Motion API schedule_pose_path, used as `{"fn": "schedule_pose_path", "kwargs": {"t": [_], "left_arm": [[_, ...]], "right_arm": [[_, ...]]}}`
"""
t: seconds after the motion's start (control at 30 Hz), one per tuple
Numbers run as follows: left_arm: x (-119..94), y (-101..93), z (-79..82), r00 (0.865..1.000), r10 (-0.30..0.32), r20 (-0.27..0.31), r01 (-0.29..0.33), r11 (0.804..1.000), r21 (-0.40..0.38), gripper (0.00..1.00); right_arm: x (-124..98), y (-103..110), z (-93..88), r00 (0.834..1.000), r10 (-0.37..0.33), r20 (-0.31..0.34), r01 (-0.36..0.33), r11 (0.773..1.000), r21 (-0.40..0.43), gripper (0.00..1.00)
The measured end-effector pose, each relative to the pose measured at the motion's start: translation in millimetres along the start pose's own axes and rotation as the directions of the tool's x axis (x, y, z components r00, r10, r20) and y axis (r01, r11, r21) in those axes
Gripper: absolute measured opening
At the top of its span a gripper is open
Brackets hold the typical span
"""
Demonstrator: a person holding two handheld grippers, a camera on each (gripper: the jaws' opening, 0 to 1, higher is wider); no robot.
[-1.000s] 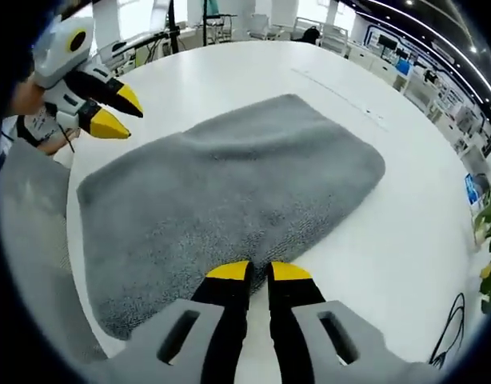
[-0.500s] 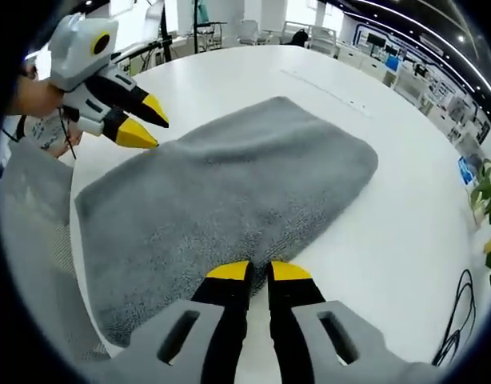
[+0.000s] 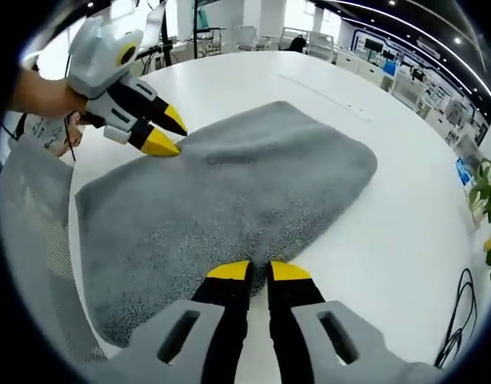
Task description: Fold the towel on the table until its edges align and the towel forms a compact rectangular stack.
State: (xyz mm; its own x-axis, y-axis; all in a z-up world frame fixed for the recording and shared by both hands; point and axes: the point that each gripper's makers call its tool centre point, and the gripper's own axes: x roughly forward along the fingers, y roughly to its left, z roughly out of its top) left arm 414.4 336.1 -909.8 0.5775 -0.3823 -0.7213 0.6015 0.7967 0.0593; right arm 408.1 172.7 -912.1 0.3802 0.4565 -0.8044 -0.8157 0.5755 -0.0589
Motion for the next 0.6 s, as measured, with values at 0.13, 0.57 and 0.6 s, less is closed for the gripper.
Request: {"fn": "schedule_pose_path", "kwargs": {"t": [0.13,0.57,0.6], "left_arm": [[-4,-3.9,4.1,1.0,-0.001,0.013,0.001,1.0,0.01,0.2],[-34,-21.3,33.9,0.99,-0.089,0.112,0.078,0.992,0.103,0.23],[-36,-23.0,34.1,0.99,-0.09,0.109,0.077,0.991,0.113,0.23]], "right_arm": [[-2,-1,0.9,1.0,-0.006,0.019,0.005,0.999,0.041,0.07],[-32,18,19.9,0.989,0.032,0.144,-0.04,0.998,0.052,0.17],[-33,22,20.0,0.988,0.044,0.145,-0.05,0.998,0.039,0.19]]}}
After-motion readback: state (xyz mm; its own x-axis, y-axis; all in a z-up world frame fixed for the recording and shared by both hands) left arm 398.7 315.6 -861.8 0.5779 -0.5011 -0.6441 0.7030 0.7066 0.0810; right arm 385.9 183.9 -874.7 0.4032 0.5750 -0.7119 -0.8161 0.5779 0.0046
